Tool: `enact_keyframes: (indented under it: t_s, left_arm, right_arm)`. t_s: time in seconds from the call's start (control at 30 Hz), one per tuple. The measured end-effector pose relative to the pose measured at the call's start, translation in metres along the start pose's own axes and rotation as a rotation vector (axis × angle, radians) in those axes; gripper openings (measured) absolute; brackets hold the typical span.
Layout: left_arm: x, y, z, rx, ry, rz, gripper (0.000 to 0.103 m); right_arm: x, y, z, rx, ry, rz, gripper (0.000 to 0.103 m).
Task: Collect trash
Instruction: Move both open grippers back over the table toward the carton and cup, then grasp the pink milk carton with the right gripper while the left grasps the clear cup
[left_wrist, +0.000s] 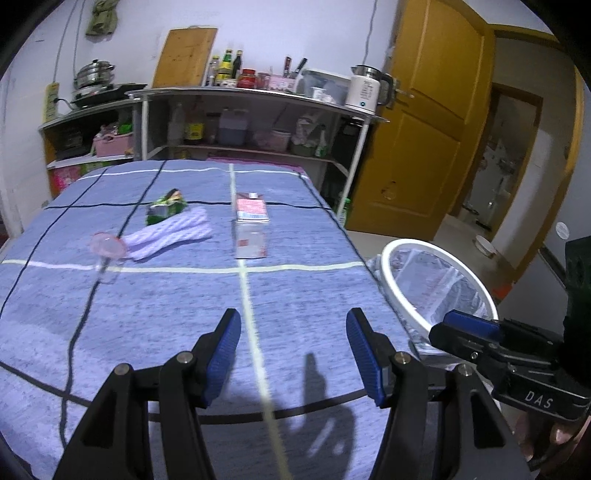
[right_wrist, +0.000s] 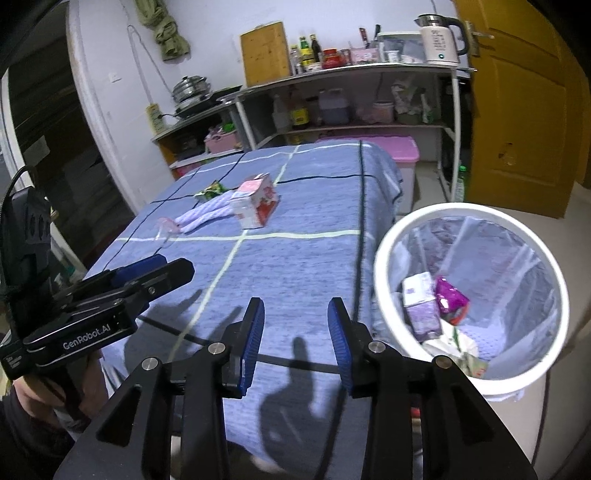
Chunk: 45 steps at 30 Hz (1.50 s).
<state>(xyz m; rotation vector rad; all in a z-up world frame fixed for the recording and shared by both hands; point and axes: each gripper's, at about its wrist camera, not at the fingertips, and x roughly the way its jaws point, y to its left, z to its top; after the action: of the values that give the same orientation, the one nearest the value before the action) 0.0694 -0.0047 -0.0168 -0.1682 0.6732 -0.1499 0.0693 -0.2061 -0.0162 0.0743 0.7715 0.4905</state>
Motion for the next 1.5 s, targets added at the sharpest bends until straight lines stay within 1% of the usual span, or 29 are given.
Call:
enact_keyframes:
  t_s: [0.17,0.23,0.4,0.67,0.73,0.8,1.03,1.23,1.5]
  left_arm:
    - [0.000,0.018,-0.002,-0.028,0.001,0.040,0.061]
    - [0.000,0.025,-0.002,-0.038,-0.001,0.056,0.061]
    - [-0.001,0.040,0.000,-0.059,-0.007,0.094,0.061]
    - [0.001,0.073,0.004,-0.099,-0.012,0.150,0.061]
    - [0.002,0.082,0.006,-0.110,-0.013,0.169,0.061]
    - [0.004,0.089,0.008,-0.121,-0.014,0.184,0.061]
    - [0.011,0.115,0.015,-0.148,-0.017,0.237,0.061]
    - [0.024,0.135,0.022,-0.164,-0.005,0.271,0.061]
    - [0.045,0.157,0.029,-0.192,0.034,0.285,0.061]
  right_arm:
    - [0.010,0.012,0.002,-0.019,0.012,0.023,0.038]
    - [0.015,0.015,0.004,-0.025,0.017,0.034,0.041]
    - [0.029,0.025,0.011,-0.039,0.024,0.054,0.043]
    - [0.049,0.039,0.024,-0.062,0.035,0.066,0.045]
    - [0.054,0.043,0.028,-0.064,0.035,0.071,0.050]
    - [0.059,0.046,0.031,-0.064,0.034,0.076,0.051]
    - [0.079,0.053,0.045,-0.069,0.037,0.082,0.052]
    - [0.099,0.059,0.059,-0.073,0.041,0.081,0.052]
    - [0.127,0.065,0.075,-0.078,0.049,0.057,0.052]
